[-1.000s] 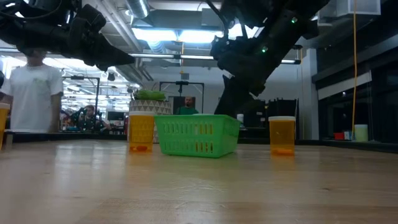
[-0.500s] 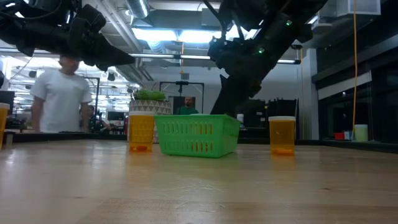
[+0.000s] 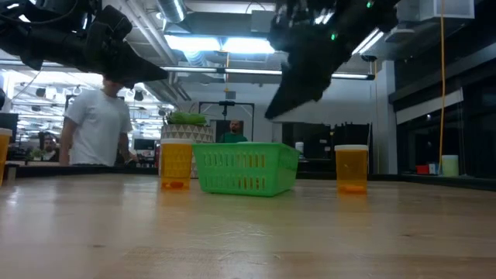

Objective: Pick and place pill bottles into a basket
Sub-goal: Put the orange pill bottle into the green basket

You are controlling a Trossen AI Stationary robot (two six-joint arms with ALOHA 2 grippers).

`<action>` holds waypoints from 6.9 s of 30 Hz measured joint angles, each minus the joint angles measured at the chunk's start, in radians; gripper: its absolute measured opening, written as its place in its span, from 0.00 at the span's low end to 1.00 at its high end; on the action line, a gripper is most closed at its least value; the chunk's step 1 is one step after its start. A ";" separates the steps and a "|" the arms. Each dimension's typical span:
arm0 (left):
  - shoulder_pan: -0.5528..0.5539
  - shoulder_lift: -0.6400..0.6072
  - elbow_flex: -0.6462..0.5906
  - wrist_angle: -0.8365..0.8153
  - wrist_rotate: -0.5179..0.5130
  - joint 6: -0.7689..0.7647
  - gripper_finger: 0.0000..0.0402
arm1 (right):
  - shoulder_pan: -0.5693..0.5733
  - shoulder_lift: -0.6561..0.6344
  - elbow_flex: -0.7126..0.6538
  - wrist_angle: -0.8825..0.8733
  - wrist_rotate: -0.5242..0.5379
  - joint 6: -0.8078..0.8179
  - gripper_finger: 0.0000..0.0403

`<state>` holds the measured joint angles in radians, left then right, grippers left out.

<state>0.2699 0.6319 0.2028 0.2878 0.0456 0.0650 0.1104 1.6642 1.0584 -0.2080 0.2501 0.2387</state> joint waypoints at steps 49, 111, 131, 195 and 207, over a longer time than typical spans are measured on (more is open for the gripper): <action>0.000 0.000 0.000 0.000 -0.004 0.062 0.02 | 0.022 -0.669 -0.454 -0.046 0.062 -0.032 0.28; 0.000 0.000 0.000 -0.026 -0.004 0.053 0.02 | 0.100 -0.206 -0.214 -0.365 0.027 0.254 0.71; 0.000 0.000 0.000 -0.031 -0.003 0.053 0.02 | 0.097 -0.166 -0.215 -0.351 0.063 0.256 0.71; 0.000 0.000 0.000 -0.039 -0.003 0.053 0.02 | 0.056 -0.144 -0.130 -0.364 0.042 0.203 0.71; 0.000 0.000 0.000 -0.054 -0.003 0.053 0.02 | 0.056 -0.143 -0.164 -0.348 0.035 0.230 0.71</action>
<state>0.2703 0.6323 0.2028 0.2340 0.0422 0.1181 0.1661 1.5212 0.8944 -0.5561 0.2853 0.4684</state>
